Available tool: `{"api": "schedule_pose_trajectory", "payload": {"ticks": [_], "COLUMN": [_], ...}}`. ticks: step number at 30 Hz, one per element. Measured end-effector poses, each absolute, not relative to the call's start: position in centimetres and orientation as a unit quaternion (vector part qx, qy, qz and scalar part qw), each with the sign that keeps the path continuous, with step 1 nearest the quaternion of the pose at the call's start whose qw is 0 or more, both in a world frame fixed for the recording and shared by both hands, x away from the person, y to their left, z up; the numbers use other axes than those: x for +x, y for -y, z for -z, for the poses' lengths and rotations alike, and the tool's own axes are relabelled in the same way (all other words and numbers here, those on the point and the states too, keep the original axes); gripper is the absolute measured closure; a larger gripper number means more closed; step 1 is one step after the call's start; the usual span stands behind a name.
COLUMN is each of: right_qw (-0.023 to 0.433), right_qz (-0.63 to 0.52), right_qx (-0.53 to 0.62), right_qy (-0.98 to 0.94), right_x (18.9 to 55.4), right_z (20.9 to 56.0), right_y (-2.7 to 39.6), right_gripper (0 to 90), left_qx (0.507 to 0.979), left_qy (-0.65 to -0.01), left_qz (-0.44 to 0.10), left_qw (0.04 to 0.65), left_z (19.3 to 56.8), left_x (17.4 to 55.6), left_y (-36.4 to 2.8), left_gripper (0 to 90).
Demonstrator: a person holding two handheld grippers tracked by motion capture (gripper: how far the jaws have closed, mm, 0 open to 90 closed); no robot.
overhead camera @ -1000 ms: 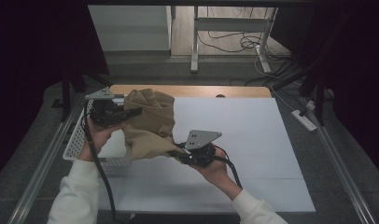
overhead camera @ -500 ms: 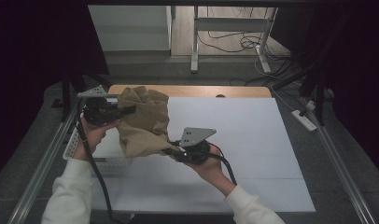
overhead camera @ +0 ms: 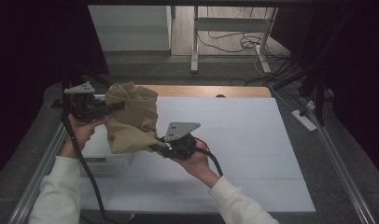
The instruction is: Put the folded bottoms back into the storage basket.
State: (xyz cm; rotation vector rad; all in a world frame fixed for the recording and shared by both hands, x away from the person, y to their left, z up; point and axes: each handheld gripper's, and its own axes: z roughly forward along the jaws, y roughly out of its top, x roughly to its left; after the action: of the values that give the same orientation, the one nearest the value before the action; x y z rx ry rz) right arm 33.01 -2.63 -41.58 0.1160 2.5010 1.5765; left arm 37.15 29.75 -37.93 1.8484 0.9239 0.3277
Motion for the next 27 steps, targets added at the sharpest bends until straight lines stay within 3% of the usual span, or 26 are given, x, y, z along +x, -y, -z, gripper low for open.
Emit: {"api": "schedule_pose_trajectory", "payload": {"ticks": [27], "right_qw": [0.086], "right_qz": [-0.53], "right_qx": [0.052], "right_qy": [-0.842], "right_x": [34.6], "right_z": [41.4], "right_y": [-2.0], "right_gripper": [77.9], "left_qx": [0.766], "left_qy": [-0.407], "left_qz": [-0.146], "left_qw": [0.476], "left_z": [37.8], "left_x": [38.5], "left_y": [-33.3], "left_gripper": [75.6]}}
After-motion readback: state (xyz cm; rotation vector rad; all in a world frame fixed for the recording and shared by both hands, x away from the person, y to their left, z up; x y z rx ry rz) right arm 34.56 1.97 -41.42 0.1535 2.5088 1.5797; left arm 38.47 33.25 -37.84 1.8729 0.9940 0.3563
